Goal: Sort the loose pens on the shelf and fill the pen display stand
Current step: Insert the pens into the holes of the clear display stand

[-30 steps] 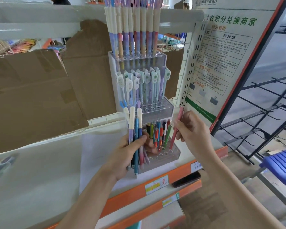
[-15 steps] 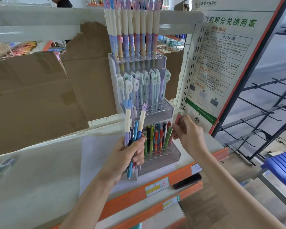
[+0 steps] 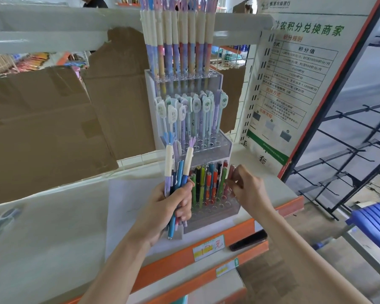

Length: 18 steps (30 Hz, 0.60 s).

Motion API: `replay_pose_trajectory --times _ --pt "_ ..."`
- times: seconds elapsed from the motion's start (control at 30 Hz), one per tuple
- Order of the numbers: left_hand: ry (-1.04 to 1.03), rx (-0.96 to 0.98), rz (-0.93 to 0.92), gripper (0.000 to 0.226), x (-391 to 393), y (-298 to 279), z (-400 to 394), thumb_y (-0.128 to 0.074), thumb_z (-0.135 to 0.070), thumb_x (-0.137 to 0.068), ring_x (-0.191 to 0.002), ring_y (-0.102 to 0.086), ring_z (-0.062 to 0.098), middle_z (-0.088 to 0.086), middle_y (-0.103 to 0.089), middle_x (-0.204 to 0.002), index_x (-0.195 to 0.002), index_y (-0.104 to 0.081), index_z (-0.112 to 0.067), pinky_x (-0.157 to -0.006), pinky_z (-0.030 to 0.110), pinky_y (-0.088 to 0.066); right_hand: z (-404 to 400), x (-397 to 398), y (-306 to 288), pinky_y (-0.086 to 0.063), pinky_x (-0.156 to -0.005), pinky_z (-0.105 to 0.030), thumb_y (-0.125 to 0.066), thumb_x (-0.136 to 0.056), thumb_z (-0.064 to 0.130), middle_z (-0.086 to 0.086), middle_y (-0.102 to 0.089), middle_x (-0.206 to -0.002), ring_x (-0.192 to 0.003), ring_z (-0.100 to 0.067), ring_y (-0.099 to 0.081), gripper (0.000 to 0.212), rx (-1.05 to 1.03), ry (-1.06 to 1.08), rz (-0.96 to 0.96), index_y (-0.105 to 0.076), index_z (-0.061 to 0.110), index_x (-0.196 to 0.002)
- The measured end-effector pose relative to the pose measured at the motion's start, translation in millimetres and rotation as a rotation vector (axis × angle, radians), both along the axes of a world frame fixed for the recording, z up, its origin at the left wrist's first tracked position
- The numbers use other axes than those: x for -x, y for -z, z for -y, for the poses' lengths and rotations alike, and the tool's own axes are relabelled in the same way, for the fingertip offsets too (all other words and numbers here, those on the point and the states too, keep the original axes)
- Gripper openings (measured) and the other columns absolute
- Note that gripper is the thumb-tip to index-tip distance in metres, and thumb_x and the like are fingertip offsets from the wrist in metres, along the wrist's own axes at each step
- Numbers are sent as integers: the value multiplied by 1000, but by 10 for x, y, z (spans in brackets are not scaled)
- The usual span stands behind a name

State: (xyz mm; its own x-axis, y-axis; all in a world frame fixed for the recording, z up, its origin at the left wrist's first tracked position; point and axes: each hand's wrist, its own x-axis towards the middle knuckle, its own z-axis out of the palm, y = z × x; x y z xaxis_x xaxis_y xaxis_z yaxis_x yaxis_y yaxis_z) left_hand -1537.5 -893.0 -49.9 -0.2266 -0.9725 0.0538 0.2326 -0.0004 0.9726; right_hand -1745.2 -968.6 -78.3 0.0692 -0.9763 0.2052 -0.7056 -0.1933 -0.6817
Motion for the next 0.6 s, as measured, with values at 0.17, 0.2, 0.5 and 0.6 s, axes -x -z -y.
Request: replay_pose_trajectory --times 0.17,0.2,0.5,0.6 --pt "26 -43 -125 20 -1 7 -26 -59 -30 -85 -45 -33 12 1 -40 -59 -86 -62 -10 -44 22 -36 -73 30 63 -39 -54 -10 -63 -88 16 1 -63 -85 -63 -5 -57 16 -20 19 44 -53 13 -100" --pt "39 -43 -136 18 -10 10 -30 -57 -27 -87 -45 -34 12 1 -42 -60 -90 -64 -11 -45 23 -37 -106 31 55 -39 -51 -7 -64 -88 16 5 -61 -83 -61 0 -55 18 -4 42 52 -53 13 -102" --pt "38 -15 -1 29 57 19 -15 -62 -39 -81 -43 -38 15 6 -50 -60 -78 -64 -10 -43 24 -39 -459 -346 -436 -41 -51 -17 -59 -88 35 16 -64 -72 -58 -2 -55 14 -16 -244 276 -62 42 -75" --pt "15 30 73 30 68 -5 -33 -60 -35 -85 -41 -41 14 1 -53 -53 -70 -61 -9 -43 23 -38 -471 -455 -517 -46 -59 -20 -60 -85 41 14 -66 -80 -65 -1 -59 11 -62 -296 354 -65 38 -77"
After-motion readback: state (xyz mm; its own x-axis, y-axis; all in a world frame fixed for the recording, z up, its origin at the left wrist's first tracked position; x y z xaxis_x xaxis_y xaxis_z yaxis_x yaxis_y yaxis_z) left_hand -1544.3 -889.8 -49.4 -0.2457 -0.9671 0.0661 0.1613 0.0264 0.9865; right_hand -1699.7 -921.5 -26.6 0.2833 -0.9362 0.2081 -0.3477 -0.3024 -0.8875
